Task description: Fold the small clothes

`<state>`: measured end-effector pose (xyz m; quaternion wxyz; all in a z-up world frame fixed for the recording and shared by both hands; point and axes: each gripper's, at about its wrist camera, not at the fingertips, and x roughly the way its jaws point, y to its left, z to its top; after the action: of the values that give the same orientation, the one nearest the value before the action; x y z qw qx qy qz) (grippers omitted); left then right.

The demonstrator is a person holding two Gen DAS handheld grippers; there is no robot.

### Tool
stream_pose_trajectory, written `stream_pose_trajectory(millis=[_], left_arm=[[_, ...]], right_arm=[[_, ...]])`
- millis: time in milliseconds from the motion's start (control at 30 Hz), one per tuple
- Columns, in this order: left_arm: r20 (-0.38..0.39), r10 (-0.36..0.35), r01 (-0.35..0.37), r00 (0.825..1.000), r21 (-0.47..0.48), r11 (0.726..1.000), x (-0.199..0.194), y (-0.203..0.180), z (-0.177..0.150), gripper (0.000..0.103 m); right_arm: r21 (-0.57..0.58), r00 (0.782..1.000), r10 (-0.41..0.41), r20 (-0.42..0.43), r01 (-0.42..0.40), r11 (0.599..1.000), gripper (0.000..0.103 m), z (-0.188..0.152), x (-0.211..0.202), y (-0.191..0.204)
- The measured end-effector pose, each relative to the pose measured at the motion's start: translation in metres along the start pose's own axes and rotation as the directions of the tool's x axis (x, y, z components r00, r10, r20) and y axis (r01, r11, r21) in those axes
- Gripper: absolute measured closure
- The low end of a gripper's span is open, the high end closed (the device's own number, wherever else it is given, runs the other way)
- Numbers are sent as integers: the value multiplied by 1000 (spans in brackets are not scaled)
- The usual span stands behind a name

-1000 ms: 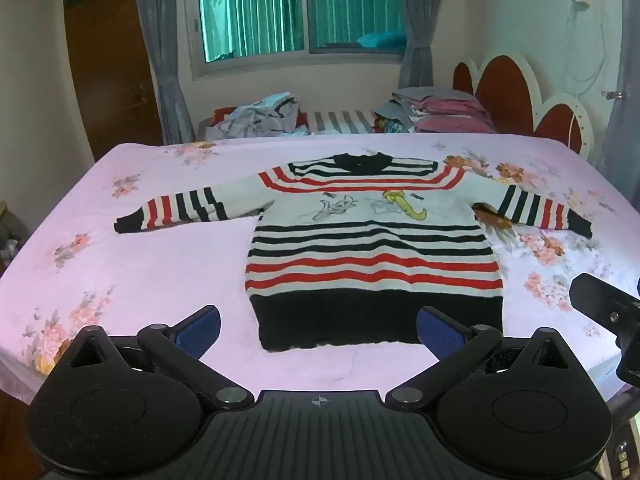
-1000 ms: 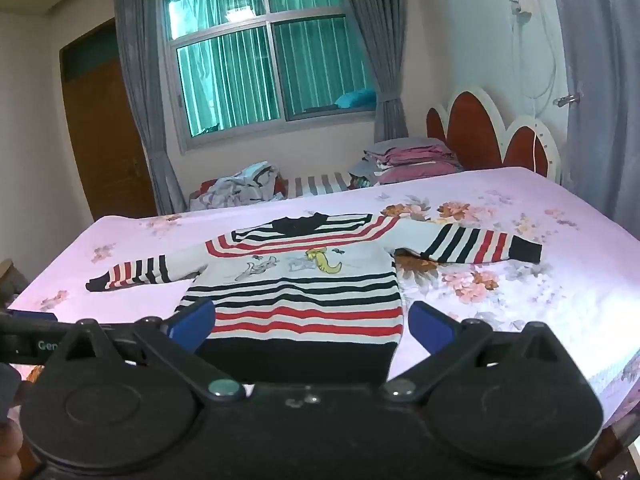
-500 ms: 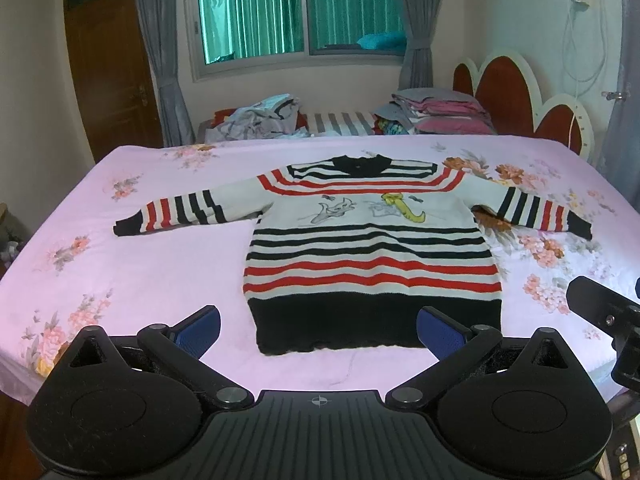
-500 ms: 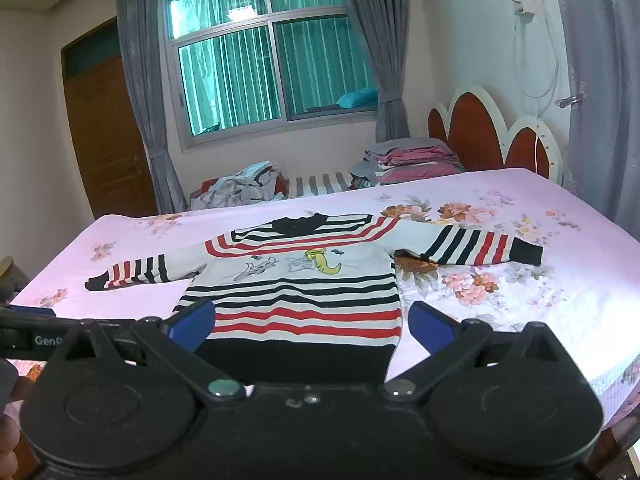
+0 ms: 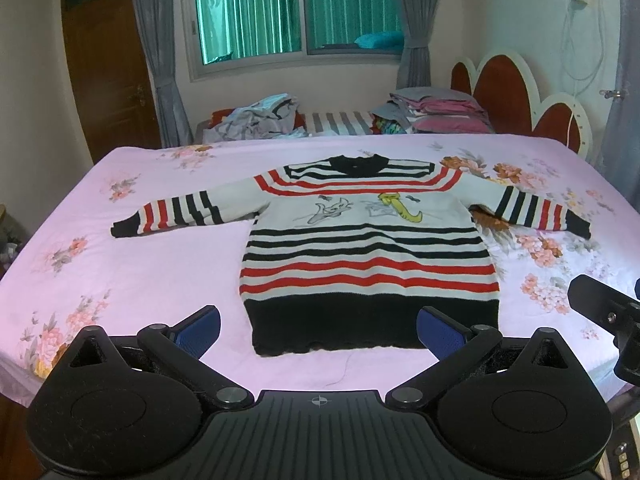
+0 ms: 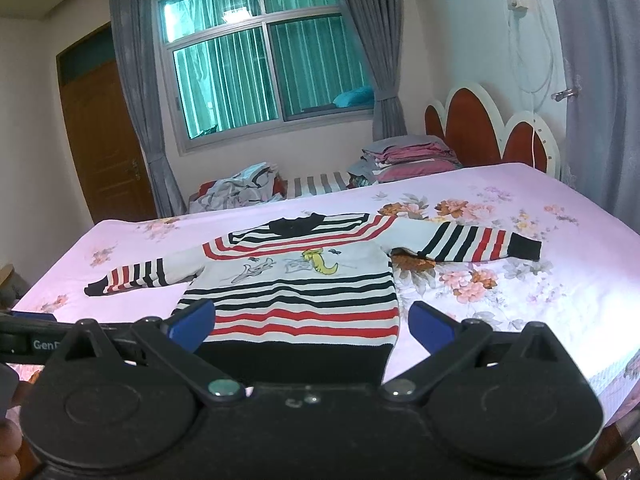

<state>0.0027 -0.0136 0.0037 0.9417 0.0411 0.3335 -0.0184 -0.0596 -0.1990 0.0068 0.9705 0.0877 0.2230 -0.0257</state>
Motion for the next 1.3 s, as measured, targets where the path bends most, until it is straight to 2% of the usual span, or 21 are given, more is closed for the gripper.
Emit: stream_pose_trajectory(millis=[1300], left_arm=[[-14,0,0,1000,-3,1000,10,-3,2,0]], right_arm=[[4,1000,-1,-9,1,1000,0,-1,4,0]])
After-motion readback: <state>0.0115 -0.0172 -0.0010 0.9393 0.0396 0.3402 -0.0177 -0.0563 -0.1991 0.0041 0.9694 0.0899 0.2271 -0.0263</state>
